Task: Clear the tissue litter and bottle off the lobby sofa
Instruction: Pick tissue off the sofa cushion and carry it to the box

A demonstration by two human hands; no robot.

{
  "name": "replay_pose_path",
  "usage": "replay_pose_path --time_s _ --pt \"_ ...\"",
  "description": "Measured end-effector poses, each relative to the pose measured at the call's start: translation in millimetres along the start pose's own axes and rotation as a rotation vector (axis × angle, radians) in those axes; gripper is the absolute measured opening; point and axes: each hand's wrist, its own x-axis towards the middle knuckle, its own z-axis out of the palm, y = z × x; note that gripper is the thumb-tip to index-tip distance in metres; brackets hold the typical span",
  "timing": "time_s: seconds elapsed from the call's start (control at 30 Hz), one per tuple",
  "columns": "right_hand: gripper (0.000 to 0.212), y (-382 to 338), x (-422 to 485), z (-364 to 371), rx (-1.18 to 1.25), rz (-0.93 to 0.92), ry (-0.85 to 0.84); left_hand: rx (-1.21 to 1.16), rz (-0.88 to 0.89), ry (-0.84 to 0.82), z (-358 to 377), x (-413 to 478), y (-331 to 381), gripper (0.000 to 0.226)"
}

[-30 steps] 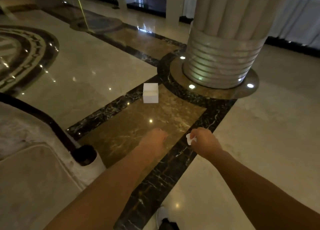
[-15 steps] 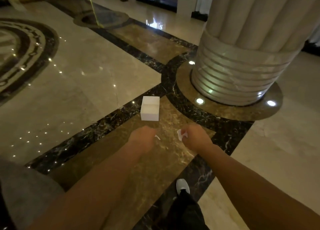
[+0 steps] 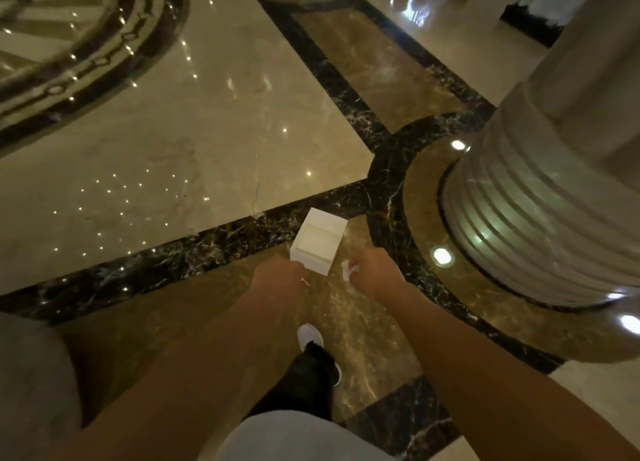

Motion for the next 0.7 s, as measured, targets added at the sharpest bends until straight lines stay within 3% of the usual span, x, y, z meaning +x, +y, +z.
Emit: replay_pose_path --time_s 0.4,0.6,0.7 --pt "0.015 19 279 -61 0.015 -0.004 -0.206 -0.580 -0.275 -0.139 -33 280 2 0.021" --pt "0.015 42 461 -10 -0.093 -0.085 -0.399 -0.856 -0.486 -0.127 50 413 -4 0.013" --pt "0.014 76 562 59 -0.199 -0.123 -0.563 -1.041 -0.719 -0.117 120 490 -10 0.010"
